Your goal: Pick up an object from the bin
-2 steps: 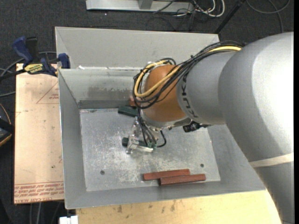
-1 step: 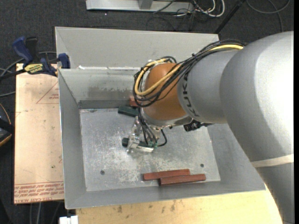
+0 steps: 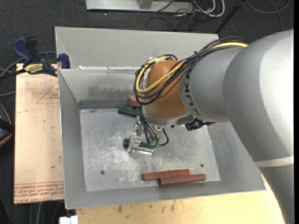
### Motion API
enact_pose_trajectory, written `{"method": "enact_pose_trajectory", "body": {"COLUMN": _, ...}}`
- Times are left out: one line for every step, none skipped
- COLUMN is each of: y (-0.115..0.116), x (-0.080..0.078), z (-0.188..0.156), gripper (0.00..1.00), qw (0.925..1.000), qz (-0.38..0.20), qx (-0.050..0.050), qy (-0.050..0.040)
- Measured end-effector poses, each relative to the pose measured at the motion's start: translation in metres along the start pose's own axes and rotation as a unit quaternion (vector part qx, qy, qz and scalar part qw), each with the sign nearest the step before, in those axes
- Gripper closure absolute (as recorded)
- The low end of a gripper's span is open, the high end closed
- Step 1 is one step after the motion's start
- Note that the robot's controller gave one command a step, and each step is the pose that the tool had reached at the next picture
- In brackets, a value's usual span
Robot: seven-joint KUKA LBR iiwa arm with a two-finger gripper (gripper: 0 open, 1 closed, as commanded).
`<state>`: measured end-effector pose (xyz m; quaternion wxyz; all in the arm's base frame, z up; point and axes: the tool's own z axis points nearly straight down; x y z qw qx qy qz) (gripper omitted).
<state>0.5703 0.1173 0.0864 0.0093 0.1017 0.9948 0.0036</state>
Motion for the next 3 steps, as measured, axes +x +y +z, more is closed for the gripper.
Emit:
{"method": "enact_pose_trajectory", "body": {"y": -0.002, "x": 0.004, "z": -0.013, "gripper": 1.00, "qw": 1.0000, "qz": 0.000, "qx": 0.004, "qy": 0.0086}}
{"method": "enact_pose_trajectory", "body": {"y": -0.001, "x": 0.002, "z": -0.032, "gripper": 1.00, "qw": 1.0000, "qz": 0.000, "qx": 0.004, "qy": 0.0082}}
{"method": "enact_pose_trajectory", "body": {"y": 0.000, "x": 0.001, "z": -0.043, "gripper": 1.00, "qw": 1.0000, "qz": 0.000, "qx": 0.003, "qy": 0.0066}}
